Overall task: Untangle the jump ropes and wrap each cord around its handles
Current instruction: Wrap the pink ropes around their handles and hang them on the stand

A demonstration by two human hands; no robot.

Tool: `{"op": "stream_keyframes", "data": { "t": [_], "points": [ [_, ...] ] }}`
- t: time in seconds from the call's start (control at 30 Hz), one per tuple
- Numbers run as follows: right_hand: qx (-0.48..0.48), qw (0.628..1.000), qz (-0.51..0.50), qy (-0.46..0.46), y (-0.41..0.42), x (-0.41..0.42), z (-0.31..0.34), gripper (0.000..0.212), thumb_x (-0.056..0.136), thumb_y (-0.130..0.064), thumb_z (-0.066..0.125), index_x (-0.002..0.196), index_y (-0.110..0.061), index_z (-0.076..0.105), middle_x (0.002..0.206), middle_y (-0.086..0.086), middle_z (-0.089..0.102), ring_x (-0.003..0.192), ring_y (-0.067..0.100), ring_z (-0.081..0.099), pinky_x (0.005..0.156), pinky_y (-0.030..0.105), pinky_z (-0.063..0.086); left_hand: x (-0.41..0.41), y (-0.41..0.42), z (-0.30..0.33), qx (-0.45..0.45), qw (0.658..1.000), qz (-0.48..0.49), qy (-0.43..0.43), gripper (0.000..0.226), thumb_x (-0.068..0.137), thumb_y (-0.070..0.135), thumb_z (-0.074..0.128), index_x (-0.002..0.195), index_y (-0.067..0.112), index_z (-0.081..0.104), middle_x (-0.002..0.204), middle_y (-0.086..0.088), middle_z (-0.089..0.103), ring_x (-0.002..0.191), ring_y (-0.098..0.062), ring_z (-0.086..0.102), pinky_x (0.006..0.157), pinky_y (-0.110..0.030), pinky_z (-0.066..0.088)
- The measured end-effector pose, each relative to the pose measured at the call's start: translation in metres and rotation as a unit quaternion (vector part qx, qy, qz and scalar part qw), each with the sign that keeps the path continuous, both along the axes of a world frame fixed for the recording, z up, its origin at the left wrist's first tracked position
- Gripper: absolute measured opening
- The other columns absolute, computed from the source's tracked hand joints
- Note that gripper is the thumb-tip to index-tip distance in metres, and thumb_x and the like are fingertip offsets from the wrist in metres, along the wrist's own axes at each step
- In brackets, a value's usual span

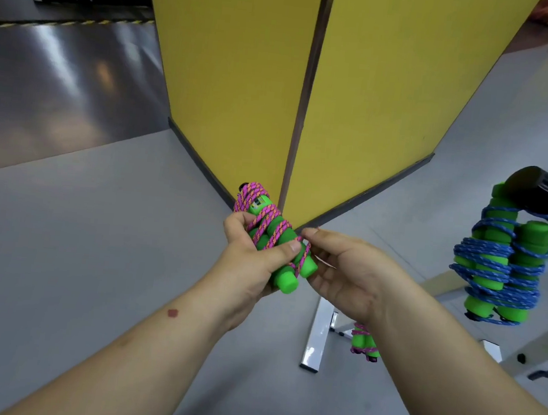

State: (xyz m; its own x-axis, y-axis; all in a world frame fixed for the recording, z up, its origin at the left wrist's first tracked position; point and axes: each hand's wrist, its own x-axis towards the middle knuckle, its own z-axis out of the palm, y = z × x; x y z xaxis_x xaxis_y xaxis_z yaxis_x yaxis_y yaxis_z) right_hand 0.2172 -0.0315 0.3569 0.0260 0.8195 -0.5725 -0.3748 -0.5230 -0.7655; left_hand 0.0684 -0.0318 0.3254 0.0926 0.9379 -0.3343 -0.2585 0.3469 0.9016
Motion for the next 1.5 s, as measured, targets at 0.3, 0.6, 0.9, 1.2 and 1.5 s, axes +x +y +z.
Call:
{"op": "stream_keyframes", "data": {
  "t": [0.3,0.6,0.9,1.2,1.5],
  "points": [
    [-0.038,0.947,0.082,-0.309,0.022,0.082,-0.068,0.009,0.089,-0.012,0.072,0.084,-0.005,0.072,0.073,0.016,0.064,0.063,0.022,0.061,0.079,0.039,0.062,0.094,0.016,-0.082,-0.131,0.99,0.013,-0.041,0.07,0.088,0.006,0.078,0.127,0.035,0.028,0.122,-0.005,0.055,0.105,-0.028,0.067,0.075,-0.042,0.062],
    [-0.025,0.864,0.197,-0.462,0.056,0.145,-0.136,0.04,0.09,0.006,0.047,0.112,-0.018,0.072,0.078,-0.006,0.062,0.062,0.005,0.05,0.039,0.007,0.034,0.172,0.06,-0.167,-0.185,0.982,0.026,-0.03,0.078,0.082,0.001,0.08,0.127,0.032,0.025,0.111,-0.01,0.058,0.093,-0.026,0.068,0.087,-0.053,0.061],
    [-0.012,0.845,0.222,-0.486,0.086,0.159,-0.177,0.033,0.099,-0.003,0.045,0.117,-0.013,0.07,0.105,0.003,0.069,0.079,0.007,0.058,0.054,0.006,0.04,0.187,0.077,-0.202,-0.271,0.948,0.106,-0.13,0.07,0.089,-0.003,0.073,0.13,0.029,0.026,0.125,-0.011,0.053,0.097,-0.028,0.065,0.077,-0.046,0.061],
    [-0.042,0.883,0.18,-0.431,0.097,0.16,-0.181,0.031,0.097,0.006,0.043,0.112,0.0,0.07,0.103,0.016,0.068,0.072,0.01,0.062,0.046,0.007,0.045,0.189,0.082,-0.211,-0.334,0.907,0.19,-0.171,0.069,0.085,-0.005,0.075,0.129,0.021,0.029,0.131,-0.02,0.052,0.1,-0.038,0.067,0.058,-0.048,0.063],
    [-0.048,0.845,0.22,-0.485,0.109,0.16,-0.183,0.033,0.094,0.0,0.042,0.107,-0.003,0.073,0.111,0.009,0.07,0.104,0.022,0.06,0.084,0.027,0.049,0.192,0.093,-0.213,-0.329,0.906,0.207,-0.169,0.065,0.086,-0.004,0.076,0.126,0.018,0.03,0.128,-0.022,0.055,0.101,-0.036,0.069,0.058,-0.046,0.063]
  ]
}}
